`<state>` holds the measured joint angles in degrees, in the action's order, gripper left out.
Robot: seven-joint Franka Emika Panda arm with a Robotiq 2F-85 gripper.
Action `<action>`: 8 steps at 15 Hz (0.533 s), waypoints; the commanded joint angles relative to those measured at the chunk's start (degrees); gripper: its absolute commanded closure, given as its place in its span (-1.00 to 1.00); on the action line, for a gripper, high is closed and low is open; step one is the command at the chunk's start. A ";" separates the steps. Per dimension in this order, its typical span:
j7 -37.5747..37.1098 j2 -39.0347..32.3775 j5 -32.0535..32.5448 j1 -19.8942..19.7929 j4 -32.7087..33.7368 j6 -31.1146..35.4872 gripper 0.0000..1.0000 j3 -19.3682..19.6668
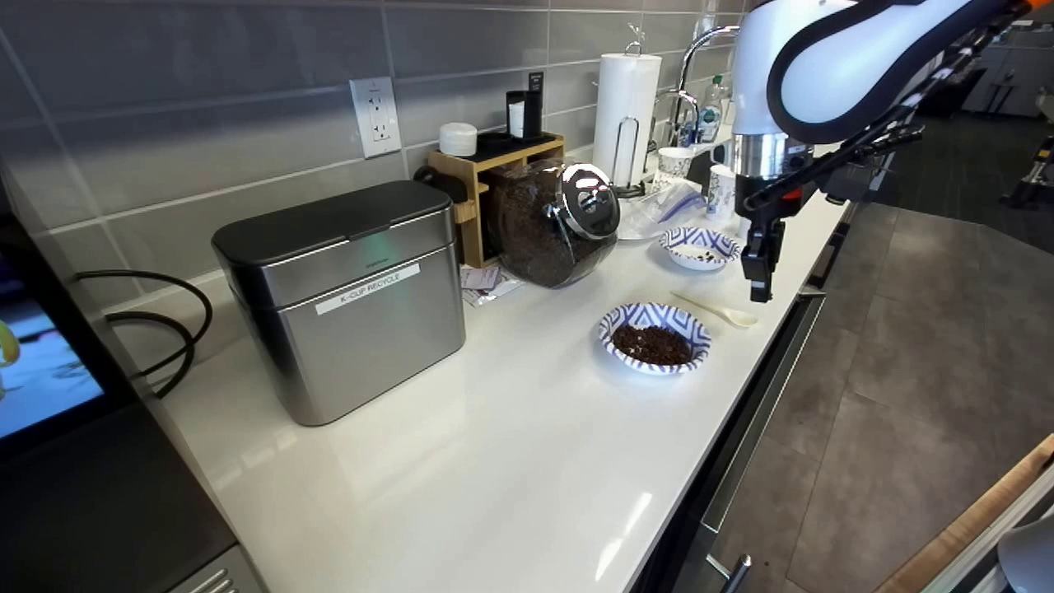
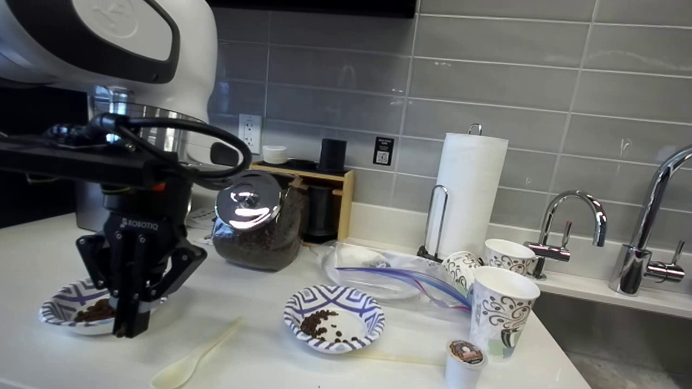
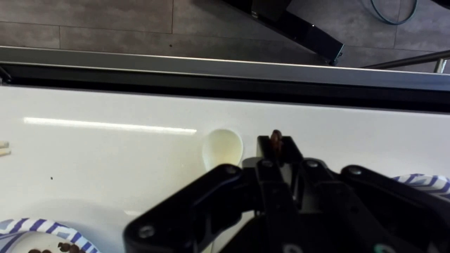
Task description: Place some contents from the bowl on the left onto the white spoon the use the spoon to place the contents into the bowl on the right.
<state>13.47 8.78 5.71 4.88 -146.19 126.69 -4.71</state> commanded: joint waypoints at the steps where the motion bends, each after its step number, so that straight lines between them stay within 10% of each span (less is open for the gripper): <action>1: -3.11 0.87 2.20 -1.04 -2.16 0.75 0.95 0.79; 8: -4.93 -0.21 4.08 -2.49 -3.79 7.37 0.95 1.97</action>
<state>10.21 8.71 7.93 2.71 -148.35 130.69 -2.90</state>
